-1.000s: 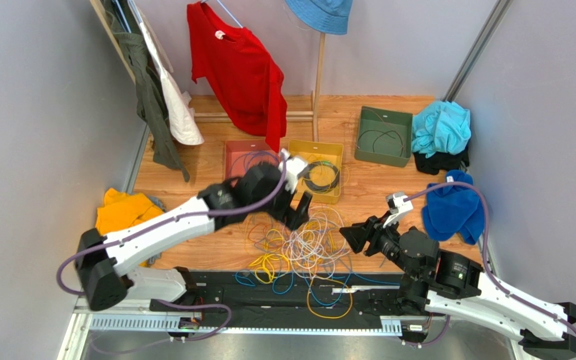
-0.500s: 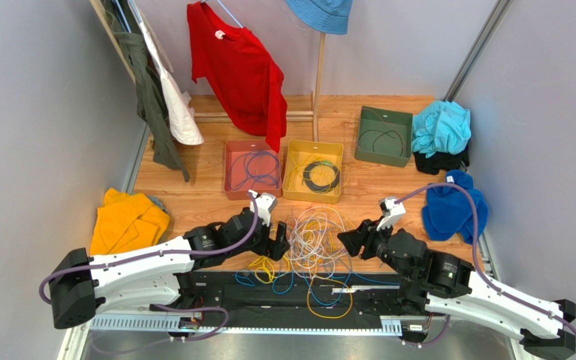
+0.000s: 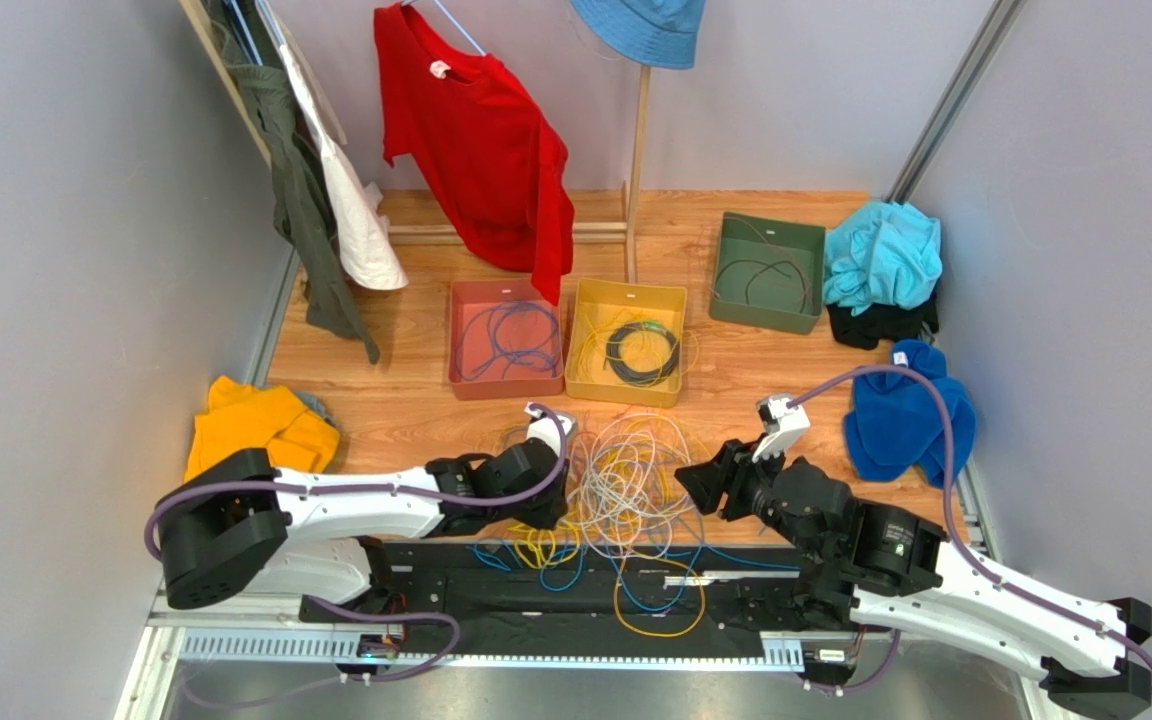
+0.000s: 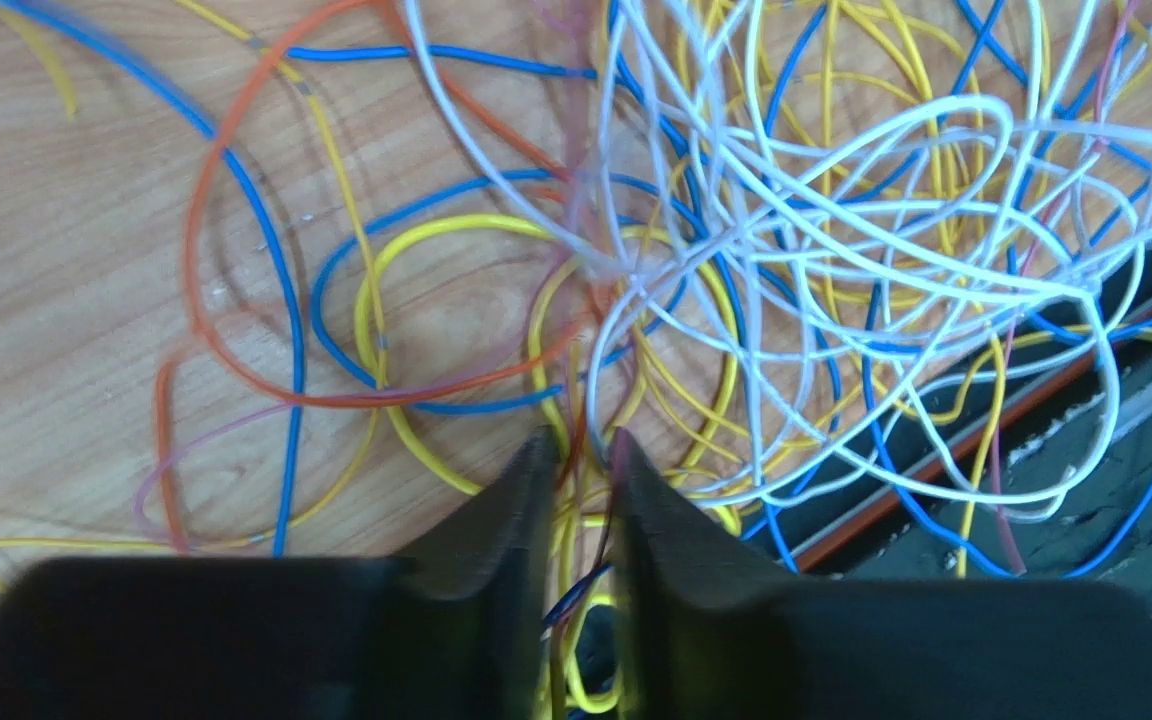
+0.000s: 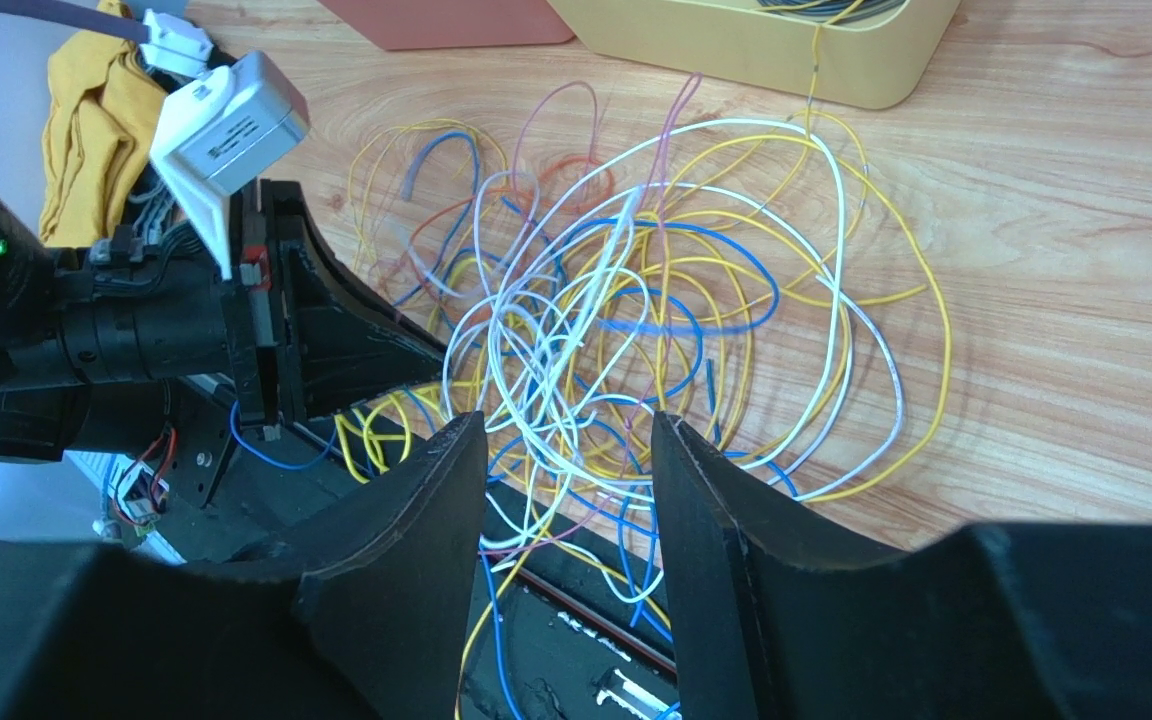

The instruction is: Untangle the cables

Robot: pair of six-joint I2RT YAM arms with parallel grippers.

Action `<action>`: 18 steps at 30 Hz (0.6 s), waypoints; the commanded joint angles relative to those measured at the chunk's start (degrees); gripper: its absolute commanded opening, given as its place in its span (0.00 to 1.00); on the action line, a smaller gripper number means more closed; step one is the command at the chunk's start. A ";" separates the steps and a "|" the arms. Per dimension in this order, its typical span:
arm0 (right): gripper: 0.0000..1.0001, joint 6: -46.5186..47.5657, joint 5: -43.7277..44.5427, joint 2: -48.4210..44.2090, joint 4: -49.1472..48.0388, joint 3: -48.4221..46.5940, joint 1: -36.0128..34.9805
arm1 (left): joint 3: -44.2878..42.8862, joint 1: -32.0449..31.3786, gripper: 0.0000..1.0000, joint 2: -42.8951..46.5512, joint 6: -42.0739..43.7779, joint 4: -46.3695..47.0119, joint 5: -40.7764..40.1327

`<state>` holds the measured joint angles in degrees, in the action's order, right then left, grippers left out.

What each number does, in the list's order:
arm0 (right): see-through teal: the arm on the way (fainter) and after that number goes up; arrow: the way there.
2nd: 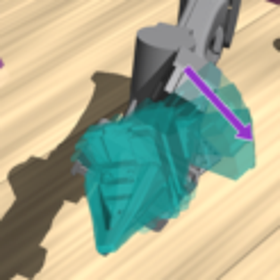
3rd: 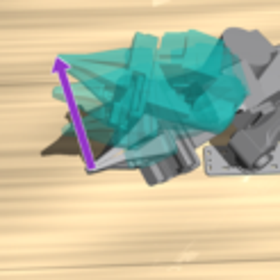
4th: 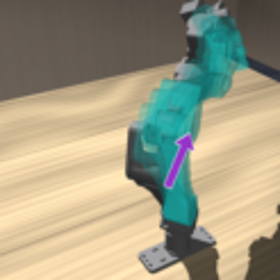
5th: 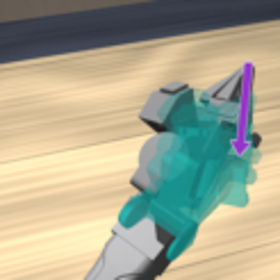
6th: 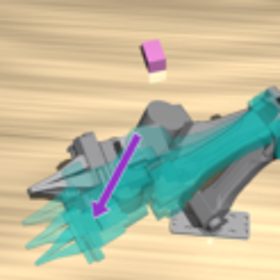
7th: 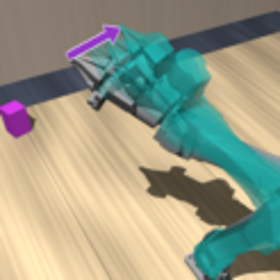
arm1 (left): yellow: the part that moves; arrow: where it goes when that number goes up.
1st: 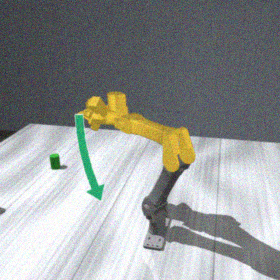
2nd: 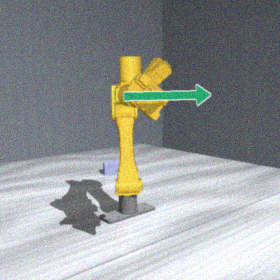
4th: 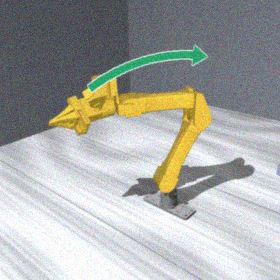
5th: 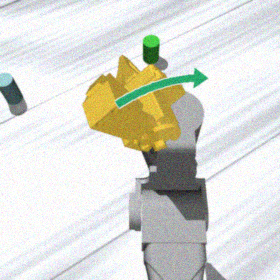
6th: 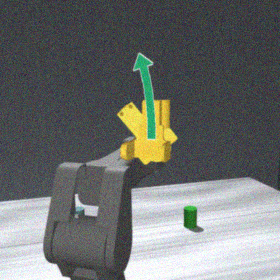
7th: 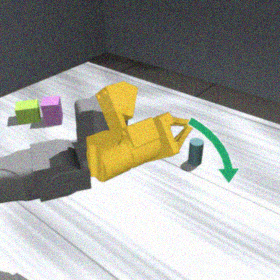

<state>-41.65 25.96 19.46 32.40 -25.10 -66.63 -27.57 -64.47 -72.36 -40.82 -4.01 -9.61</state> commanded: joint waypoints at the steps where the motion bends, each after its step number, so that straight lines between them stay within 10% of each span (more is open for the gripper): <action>1: 0.48 -0.71 0.76 -0.39 -0.24 -1.26 -0.17 | -1.34 -2.24 0.00 4.40 -0.84 -2.20 -4.09; 8: 0.47 -0.36 0.33 -0.83 -1.37 -1.44 -0.25 | -14.24 -2.95 0.00 28.02 9.41 -20.06 -10.51; 18: 0.47 3.23 -6.44 2.59 -10.24 -3.54 -0.25 | -32.72 -3.03 0.00 28.94 20.25 -27.28 -11.14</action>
<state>-41.10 23.20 20.23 29.54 -25.21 -66.63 -59.70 -67.16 -40.69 -25.93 -25.76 -20.95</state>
